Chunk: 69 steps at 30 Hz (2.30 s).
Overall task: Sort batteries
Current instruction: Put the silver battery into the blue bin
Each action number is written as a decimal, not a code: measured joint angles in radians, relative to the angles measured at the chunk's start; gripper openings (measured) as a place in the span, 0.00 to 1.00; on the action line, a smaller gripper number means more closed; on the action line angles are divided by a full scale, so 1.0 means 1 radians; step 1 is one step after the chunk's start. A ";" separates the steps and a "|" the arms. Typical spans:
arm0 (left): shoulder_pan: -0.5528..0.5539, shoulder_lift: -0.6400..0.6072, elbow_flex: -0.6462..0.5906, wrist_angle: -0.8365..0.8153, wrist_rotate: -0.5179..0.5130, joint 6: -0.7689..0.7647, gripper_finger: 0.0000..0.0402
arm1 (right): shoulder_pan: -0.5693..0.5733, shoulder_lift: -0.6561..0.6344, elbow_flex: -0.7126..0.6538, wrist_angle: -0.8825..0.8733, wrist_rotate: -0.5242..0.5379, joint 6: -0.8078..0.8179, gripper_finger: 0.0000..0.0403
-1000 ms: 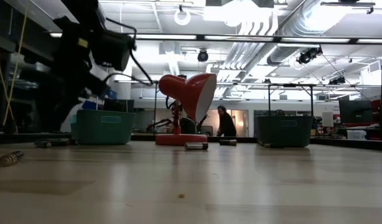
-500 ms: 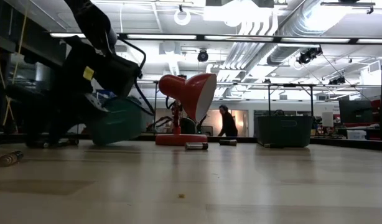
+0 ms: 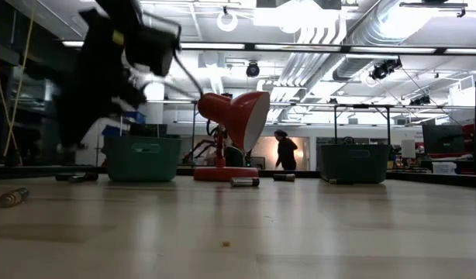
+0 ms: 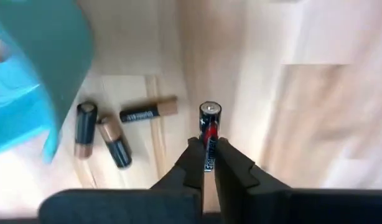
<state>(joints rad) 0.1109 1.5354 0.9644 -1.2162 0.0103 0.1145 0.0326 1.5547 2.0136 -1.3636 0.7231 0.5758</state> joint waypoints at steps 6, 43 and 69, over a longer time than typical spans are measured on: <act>0.006 -0.154 0.110 -0.018 -0.026 -0.025 0.00 | 0.000 0.000 0.000 0.000 0.005 -0.014 0.55; 0.071 -0.419 0.159 0.348 -0.003 -0.144 0.00 | 0.006 0.259 -0.339 -0.163 -0.483 0.000 0.55; 0.072 -0.527 0.159 0.481 -0.132 -0.207 0.00 | -0.295 0.001 -1.133 0.606 -0.513 0.061 0.55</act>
<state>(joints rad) 0.1829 1.0080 1.1233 -0.7349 -0.1215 -0.0928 -0.2619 1.5555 0.8803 -0.7578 0.2099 0.6367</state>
